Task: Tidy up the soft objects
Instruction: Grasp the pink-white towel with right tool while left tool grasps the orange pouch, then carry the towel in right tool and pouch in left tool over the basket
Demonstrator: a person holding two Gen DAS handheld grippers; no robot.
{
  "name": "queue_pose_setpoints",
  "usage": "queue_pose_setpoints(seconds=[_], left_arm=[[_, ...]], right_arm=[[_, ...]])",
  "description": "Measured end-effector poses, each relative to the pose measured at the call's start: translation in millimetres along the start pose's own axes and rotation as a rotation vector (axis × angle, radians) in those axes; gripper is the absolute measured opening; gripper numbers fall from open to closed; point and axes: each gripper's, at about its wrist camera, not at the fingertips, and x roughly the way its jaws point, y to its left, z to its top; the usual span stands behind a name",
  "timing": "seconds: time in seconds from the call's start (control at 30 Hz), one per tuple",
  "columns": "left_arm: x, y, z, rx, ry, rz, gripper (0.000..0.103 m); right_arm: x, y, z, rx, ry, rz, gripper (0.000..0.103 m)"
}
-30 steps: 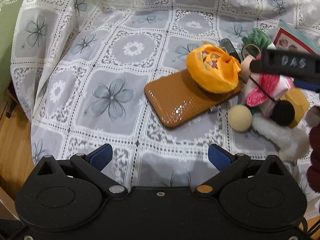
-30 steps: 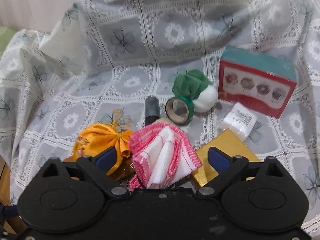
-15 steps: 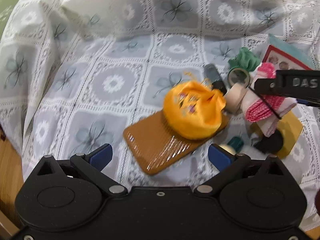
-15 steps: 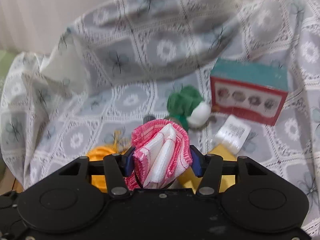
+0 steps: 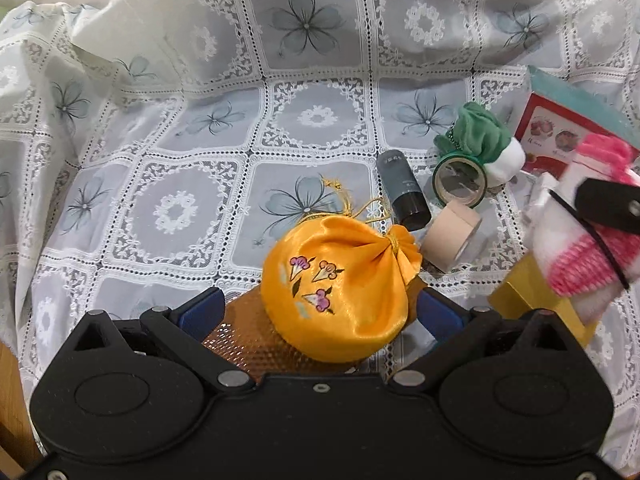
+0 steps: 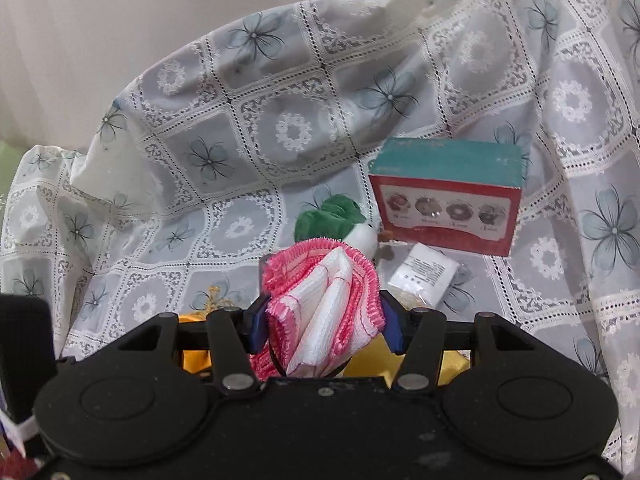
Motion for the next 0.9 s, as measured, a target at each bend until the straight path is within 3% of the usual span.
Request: queue_pose_setpoints(seconds=[0.2, 0.27, 0.37, 0.57, 0.9], left_arm=[[12.8, -1.6, 4.8, 0.011, 0.009, -0.009, 0.096], [15.2, -0.3, 6.5, 0.011, 0.016, -0.03, 0.074], [17.3, 2.7, 8.7, -0.013, 0.05, -0.071, 0.071], [3.7, 6.0, 8.8, -0.03, 0.037, -0.077, 0.07], [-53.0, 13.7, -5.2, -0.034, -0.003, -0.102, 0.07]], right_arm=[[6.3, -4.6, -6.2, 0.016, 0.027, -0.005, 0.054], [7.0, -5.2, -7.8, 0.018, 0.034, -0.007, 0.054], [6.2, -6.0, -9.2, 0.019, 0.035, -0.008, 0.054], [-6.3, -4.2, -11.0, 0.013, 0.019, -0.007, 0.054], [-57.7, 6.4, -20.0, -0.027, -0.045, 0.015, 0.054]])
